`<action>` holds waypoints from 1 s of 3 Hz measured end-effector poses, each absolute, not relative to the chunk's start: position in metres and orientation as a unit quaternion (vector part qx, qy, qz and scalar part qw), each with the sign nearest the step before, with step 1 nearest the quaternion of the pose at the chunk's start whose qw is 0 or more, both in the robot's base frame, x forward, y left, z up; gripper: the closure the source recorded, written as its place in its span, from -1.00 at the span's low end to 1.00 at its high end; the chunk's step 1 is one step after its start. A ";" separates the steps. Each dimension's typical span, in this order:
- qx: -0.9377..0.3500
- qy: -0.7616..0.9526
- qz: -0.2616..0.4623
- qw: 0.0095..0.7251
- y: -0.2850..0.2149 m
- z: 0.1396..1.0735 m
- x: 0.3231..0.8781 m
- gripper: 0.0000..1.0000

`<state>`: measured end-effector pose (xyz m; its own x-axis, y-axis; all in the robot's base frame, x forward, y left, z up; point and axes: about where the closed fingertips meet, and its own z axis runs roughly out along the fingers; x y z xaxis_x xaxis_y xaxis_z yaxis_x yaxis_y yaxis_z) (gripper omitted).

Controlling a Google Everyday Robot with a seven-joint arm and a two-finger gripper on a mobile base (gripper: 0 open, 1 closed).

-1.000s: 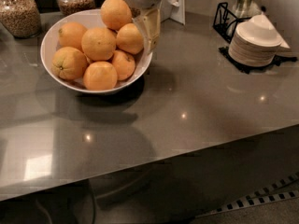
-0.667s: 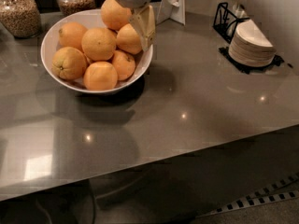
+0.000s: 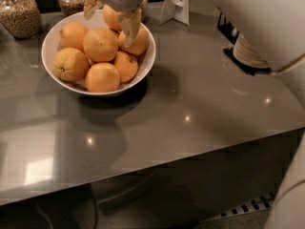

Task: Pick orange from white bowl

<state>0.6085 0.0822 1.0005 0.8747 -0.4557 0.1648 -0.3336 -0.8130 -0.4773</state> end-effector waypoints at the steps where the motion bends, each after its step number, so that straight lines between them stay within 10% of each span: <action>1: -0.943 0.206 -0.126 0.229 0.087 0.993 0.615 -0.04; 3: -0.943 0.204 -0.106 0.240 0.097 0.983 0.624 -0.20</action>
Offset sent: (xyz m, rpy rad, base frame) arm 0.0185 0.0125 -0.0173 0.0559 0.0563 0.0276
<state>0.6242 0.0967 0.9831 0.8945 -0.4354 0.1013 -0.3341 -0.8016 -0.4959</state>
